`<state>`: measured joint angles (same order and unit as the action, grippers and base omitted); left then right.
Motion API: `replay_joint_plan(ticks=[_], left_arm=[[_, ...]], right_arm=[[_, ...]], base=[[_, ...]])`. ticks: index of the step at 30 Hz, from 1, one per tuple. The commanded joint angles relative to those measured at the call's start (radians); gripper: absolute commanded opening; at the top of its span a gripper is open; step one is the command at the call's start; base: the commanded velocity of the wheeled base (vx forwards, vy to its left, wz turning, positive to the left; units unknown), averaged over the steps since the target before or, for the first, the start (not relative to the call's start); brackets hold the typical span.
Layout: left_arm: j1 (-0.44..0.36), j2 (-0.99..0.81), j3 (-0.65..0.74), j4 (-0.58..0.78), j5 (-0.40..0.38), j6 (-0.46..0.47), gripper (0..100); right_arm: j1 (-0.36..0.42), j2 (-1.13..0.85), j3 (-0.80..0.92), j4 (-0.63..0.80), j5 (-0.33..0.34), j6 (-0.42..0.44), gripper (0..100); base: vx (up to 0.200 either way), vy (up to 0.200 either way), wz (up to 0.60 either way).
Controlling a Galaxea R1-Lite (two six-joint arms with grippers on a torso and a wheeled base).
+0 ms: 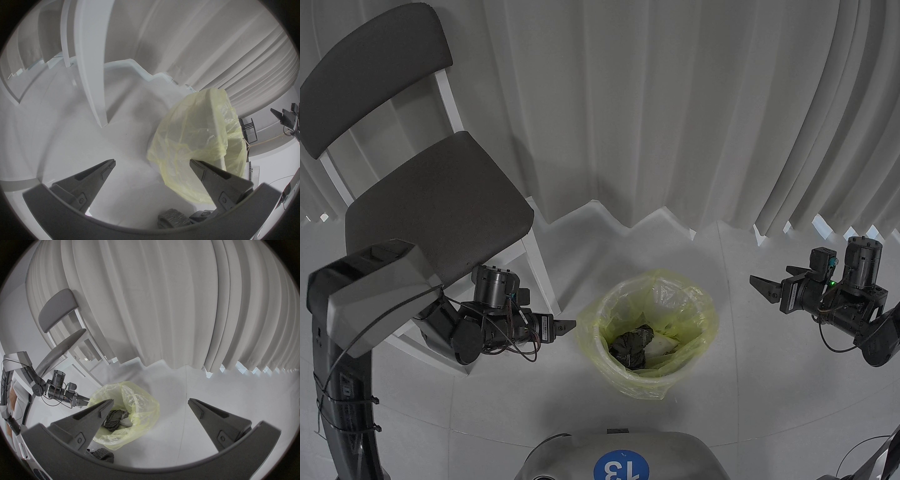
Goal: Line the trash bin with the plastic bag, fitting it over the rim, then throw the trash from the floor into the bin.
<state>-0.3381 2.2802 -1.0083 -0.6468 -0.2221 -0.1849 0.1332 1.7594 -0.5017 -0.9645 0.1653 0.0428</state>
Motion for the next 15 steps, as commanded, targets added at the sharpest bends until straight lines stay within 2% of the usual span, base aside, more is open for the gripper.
replay_joint_plan(ticks=[1, 4, 5, 8, 10, 15], left_arm=[[-0.044, -0.232, 0.131, -0.056, -0.008, 0.001, 100], [-0.052, -0.271, 0.148, -0.056, -0.008, 0.001, 100], [-0.067, -0.386, 0.198, -0.059, -0.036, -0.001, 100], [-0.067, -0.413, 0.212, -0.059, -0.049, -0.001, 100], [-0.068, -0.553, 0.280, -0.059, -0.108, -0.001, 100], [-0.056, -0.702, 0.358, -0.077, -0.126, -0.004, 100]], right_arm=[[0.000, -0.058, 0.002, 0.004, 0.000, -0.001, 100], [-0.001, -0.061, 0.002, 0.003, 0.000, -0.001, 100], [-0.012, -0.089, 0.002, 0.004, 0.002, -0.001, 100], [-0.015, -0.098, 0.002, 0.006, 0.002, 0.000, 100], [-0.018, -0.149, 0.009, 0.009, 0.002, 0.000, 100], [-0.021, -0.221, 0.026, 0.010, 0.002, 0.000, 100]], base=[[0.000, 0.000, 0.00], [0.000, 0.000, 0.00], [0.000, 0.000, 0.00], [0.000, 0.000, 0.00], [0.000, 0.000, 0.00], [0.000, 0.000, 0.00]])
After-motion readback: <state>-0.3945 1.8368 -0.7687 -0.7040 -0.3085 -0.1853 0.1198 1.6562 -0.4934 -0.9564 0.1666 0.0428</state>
